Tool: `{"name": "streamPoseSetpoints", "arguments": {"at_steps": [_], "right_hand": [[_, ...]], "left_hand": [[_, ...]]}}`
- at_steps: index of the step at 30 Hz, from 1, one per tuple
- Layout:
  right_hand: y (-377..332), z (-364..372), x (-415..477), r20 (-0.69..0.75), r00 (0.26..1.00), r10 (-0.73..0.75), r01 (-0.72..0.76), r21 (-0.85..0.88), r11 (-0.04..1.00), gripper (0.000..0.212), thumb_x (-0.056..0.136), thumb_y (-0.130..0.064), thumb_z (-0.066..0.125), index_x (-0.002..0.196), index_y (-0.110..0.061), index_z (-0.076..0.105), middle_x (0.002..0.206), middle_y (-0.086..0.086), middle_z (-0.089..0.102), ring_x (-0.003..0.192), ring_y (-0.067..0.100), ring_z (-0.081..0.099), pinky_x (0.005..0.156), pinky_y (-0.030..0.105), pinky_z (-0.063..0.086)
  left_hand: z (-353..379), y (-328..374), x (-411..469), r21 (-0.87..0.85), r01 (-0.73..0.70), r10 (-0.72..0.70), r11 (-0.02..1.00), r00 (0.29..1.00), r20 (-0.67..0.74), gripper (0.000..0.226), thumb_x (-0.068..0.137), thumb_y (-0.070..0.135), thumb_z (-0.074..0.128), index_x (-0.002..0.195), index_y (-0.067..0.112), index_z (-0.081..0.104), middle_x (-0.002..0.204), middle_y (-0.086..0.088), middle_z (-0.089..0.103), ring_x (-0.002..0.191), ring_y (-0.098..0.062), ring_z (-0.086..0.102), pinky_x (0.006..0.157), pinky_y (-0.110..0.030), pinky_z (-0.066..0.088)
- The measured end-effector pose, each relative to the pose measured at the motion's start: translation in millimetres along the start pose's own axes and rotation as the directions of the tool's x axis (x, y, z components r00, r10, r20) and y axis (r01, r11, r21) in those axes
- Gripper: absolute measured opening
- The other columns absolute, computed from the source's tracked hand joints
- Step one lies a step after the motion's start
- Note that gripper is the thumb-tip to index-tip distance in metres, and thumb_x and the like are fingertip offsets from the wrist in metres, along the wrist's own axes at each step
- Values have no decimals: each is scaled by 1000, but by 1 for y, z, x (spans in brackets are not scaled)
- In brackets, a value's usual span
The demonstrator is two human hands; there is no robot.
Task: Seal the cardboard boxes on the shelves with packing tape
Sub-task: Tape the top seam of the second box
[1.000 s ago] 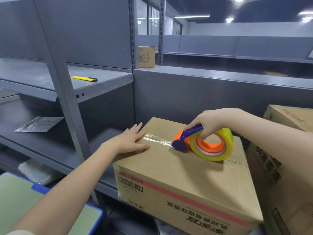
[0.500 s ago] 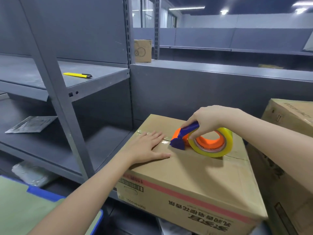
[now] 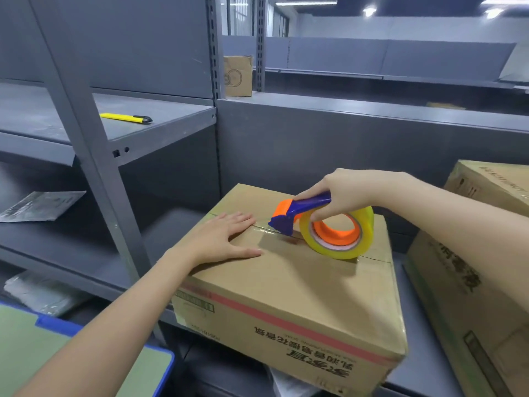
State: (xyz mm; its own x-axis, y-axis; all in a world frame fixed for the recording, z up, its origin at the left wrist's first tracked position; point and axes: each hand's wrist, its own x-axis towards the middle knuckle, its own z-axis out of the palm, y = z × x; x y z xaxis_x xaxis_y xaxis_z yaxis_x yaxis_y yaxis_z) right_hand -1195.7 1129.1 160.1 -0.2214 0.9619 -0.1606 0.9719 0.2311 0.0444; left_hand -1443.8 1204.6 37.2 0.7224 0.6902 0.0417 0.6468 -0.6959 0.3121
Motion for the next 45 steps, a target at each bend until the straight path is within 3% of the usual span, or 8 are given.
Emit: {"name": "streamPoseSetpoints", "arguments": {"at_steps": [5, 11, 17, 20, 22, 28, 35, 45], "right_hand": [[5, -1, -9, 36, 999, -12, 11, 11, 1000, 56, 81, -52, 61, 133, -50, 41, 109, -19, 56, 88, 7, 51, 69, 18, 40], [51, 1, -70, 114, 989, 96, -102, 55, 993, 56, 78, -58, 62, 129, -58, 41, 109, -23, 61, 91, 2, 57, 83, 22, 48], [42, 10, -78, 71, 994, 79, -76, -42, 996, 51, 84, -51, 58, 132, -51, 42, 83, -34, 48, 74, -5, 51, 61, 11, 37], [34, 9, -71, 98, 992, 75, -68, -67, 995, 48, 84, -47, 58, 131, -48, 46, 97, -23, 55, 83, 3, 53, 71, 18, 44], [31, 10, -67, 108, 990, 90, -82, -79, 993, 48, 84, -45, 57, 130, -47, 47, 107, -16, 57, 90, 9, 53, 79, 25, 48], [29, 11, -58, 124, 986, 108, -94, -116, 989, 50, 83, -44, 60, 132, -41, 48, 112, -13, 56, 89, 10, 50, 72, 21, 40], [25, 8, -55, 166, 978, 128, -111, -108, 988, 54, 83, -47, 63, 134, -40, 46, 123, -12, 54, 93, 9, 47, 75, 20, 37], [-8, 2, -40, 107, 992, 67, -58, -85, 995, 51, 83, -46, 59, 133, -43, 46, 115, -10, 59, 88, 11, 52, 72, 22, 43]], "left_hand": [[1, -1, 1, 23, 5, -5, 1000, 1000, 7, 97, 62, 87, 34, 145, 40, 20, 152, 24, 11, 138, 8, 3, 114, -20, -1], [-1, 3, 2, 28, 31, -32, 999, 999, 27, 90, 68, 82, 38, 145, 41, 18, 152, 24, 8, 138, 8, 2, 113, -20, -2], [-6, 15, -2, 71, 67, -71, 995, 996, 58, 83, 78, 72, 44, 147, 36, 16, 154, 18, 8, 141, -1, 4, 111, -20, -1], [-4, 33, 1, 153, 125, -132, 980, 991, 37, 94, 74, 77, 44, 149, 27, 15, 156, 12, 8, 143, -12, 6, 113, -27, 9], [2, 47, 3, 66, 156, -160, 986, 985, 65, 99, 73, 75, 49, 149, 22, 13, 157, 10, 5, 144, -15, 2, 114, -32, 12], [24, 93, 18, -56, -26, 32, 998, 994, 109, 94, 80, 69, 47, 150, 19, 9, 157, 5, 1, 144, -16, -1, 115, -32, 2], [39, 94, 24, 95, -141, 139, 985, 990, 31, 89, 84, 70, 36, 150, 16, 10, 157, 3, 6, 143, -8, 4, 111, -21, -4], [15, 36, 4, -94, -143, 150, 985, 986, 69, 90, 71, 73, 50, 147, 33, 21, 152, 21, 11, 126, 15, -2, 106, -11, -1]]}}
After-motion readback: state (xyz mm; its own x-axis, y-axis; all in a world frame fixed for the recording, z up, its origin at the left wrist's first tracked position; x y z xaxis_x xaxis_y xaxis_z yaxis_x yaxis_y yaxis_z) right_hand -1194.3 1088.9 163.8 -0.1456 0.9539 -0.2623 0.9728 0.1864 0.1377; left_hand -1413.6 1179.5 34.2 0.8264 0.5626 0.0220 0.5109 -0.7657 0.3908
